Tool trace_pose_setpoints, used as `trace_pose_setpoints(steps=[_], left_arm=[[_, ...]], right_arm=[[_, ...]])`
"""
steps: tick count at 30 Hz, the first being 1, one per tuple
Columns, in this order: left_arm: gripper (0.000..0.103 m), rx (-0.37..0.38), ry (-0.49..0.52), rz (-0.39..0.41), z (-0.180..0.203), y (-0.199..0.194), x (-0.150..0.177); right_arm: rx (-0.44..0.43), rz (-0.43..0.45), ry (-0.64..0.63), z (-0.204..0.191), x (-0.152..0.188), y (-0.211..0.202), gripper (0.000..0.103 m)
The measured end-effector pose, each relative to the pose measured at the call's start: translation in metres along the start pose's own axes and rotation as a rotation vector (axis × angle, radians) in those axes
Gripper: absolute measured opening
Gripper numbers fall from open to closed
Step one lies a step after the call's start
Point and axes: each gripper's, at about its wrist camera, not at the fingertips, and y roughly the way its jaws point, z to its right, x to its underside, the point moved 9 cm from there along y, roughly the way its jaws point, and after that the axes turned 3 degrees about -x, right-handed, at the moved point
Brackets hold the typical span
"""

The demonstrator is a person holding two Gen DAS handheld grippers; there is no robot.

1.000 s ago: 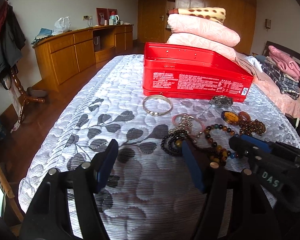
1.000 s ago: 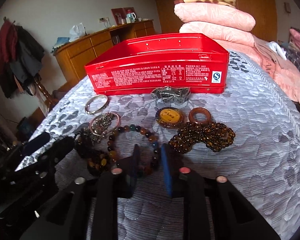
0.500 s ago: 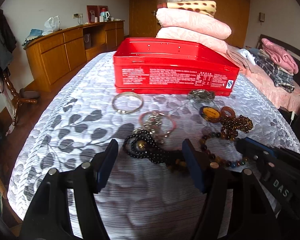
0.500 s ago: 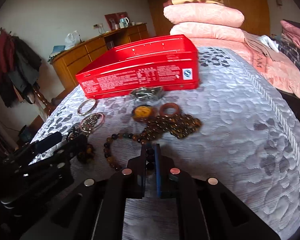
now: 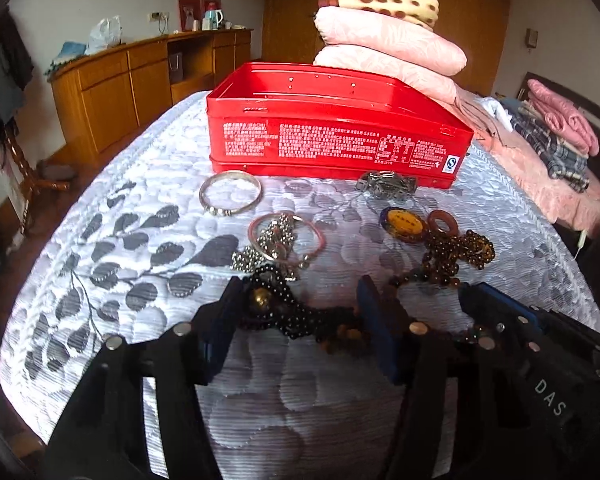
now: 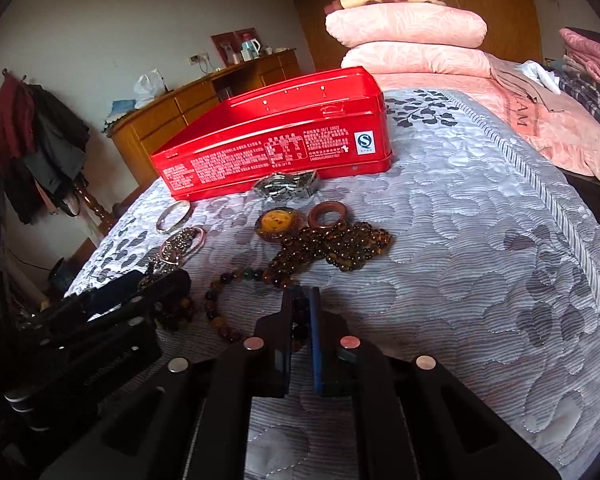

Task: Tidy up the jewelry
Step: 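Grasp the black bead necklace with the left tool while the right tool grasps the multicolor bead bracelet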

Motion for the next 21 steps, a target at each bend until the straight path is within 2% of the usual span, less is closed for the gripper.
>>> trace_pose_setpoints(steps=[3, 4, 7, 9, 10, 12, 15, 16, 19, 21], left_arm=[[0.043, 0.02, -0.005, -0.003, -0.003, -0.003, 0.003], [0.03, 0.006, -0.008, -0.007, -0.008, -0.004, 0.005], [0.027, 0.038, -0.007, -0.013, -0.015, -0.006, 0.008], [0.014, 0.037, -0.011, -0.015, -0.019, -0.009, 0.009], [0.014, 0.05, -0.017, -0.019, -0.022, -0.01, 0.01], [0.015, 0.077, -0.026, -0.029, -0.025, -0.013, 0.012], [0.018, 0.072, -0.029, -0.031, -0.029, -0.017, 0.015], [0.022, 0.066, -0.025, -0.031, -0.029, -0.018, 0.016], [0.057, 0.068, -0.021, -0.028, -0.028, -0.023, 0.017], [0.058, 0.052, -0.017, -0.02, -0.028, -0.029, 0.019]], right_arm=[[0.001, 0.0, 0.002, 0.0, 0.0, 0.0, 0.008], [0.001, 0.0, 0.001, 0.0, 0.0, 0.0, 0.008], [0.001, 0.0, 0.0, -0.001, 0.001, -0.001, 0.008], [-0.001, -0.003, -0.005, -0.004, 0.002, -0.001, 0.008], [-0.002, -0.004, -0.007, -0.006, 0.003, 0.0, 0.008], [-0.003, -0.008, -0.012, -0.01, 0.004, 0.0, 0.008], [0.003, -0.01, -0.016, -0.012, 0.005, 0.0, 0.008], [0.003, -0.01, -0.014, -0.012, 0.005, 0.0, 0.008], [0.001, -0.012, -0.008, -0.011, 0.006, 0.0, 0.008], [0.002, -0.012, -0.01, -0.011, 0.006, -0.001, 0.008]])
